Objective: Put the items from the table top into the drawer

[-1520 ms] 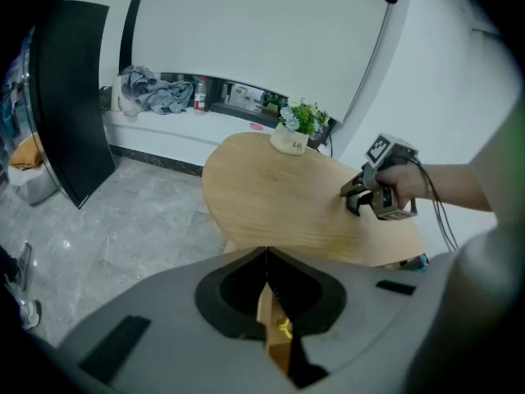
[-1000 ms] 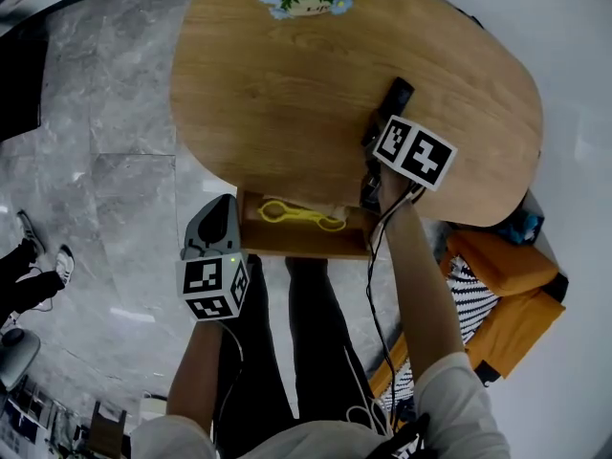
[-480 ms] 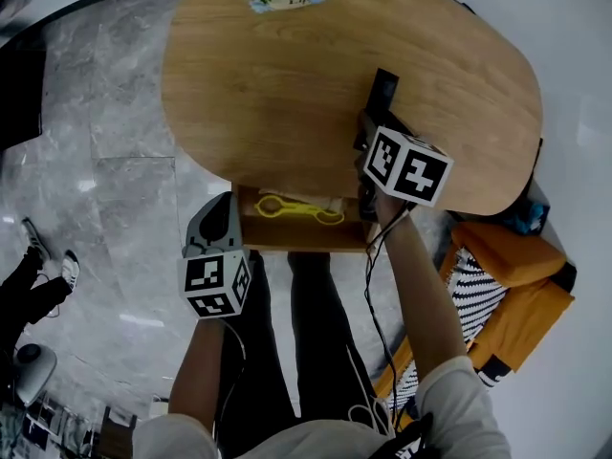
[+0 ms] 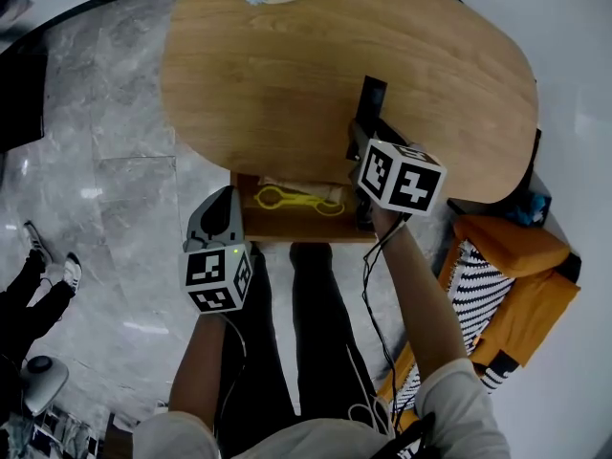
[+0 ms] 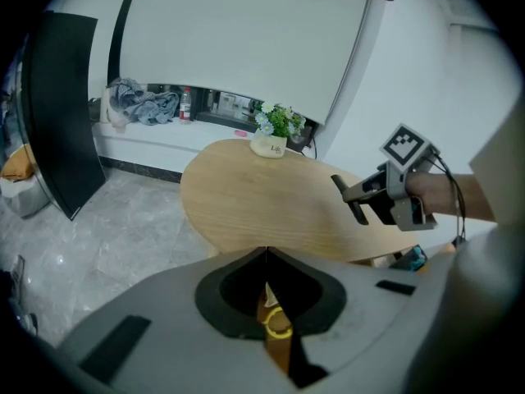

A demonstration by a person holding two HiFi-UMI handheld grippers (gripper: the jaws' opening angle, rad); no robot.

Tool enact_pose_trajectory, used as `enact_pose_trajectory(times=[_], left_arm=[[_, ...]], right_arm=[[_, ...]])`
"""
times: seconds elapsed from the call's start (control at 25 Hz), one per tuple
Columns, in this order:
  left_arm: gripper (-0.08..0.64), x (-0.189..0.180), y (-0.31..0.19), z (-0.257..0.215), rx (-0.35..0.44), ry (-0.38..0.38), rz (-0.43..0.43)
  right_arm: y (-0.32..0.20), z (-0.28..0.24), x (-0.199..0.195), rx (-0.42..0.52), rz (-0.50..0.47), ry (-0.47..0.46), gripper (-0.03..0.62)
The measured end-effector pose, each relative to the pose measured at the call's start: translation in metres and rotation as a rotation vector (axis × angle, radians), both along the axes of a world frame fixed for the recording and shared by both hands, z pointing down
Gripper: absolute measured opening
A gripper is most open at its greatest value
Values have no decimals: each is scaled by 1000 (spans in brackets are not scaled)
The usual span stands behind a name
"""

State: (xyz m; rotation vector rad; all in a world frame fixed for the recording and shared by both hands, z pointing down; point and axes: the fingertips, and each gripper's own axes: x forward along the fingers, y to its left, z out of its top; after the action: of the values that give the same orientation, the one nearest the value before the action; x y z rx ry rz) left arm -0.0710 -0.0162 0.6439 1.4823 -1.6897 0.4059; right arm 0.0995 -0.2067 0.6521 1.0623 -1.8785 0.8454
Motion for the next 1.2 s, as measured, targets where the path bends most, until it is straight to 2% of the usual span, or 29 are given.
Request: enact_pose_trajectory(times=[0.28,0.48,0.68,0.88,1.0,1.2], left_arm=[[8,4,24,-6,4,-5,2],[9,8,41,-7,1,0,15],[8,6,55,-4,-6,-4,20],[9,5,65,0,-10,1,6],[8,7,71,1,-15,4,-16],[8,6,81,8,-22,9,-63]], right_arm=[[52,-11,-3,-16,-94,-20,173],[100,-12,-8,-74,-179,-42,173],[130,-13,-16,-93,-247,-65,173],[159,-8,-29,-137,-355,-78,173],[176,-10,-36,-138,-469,-73,173],[217,-3,-43,-141,-753,-21,173]])
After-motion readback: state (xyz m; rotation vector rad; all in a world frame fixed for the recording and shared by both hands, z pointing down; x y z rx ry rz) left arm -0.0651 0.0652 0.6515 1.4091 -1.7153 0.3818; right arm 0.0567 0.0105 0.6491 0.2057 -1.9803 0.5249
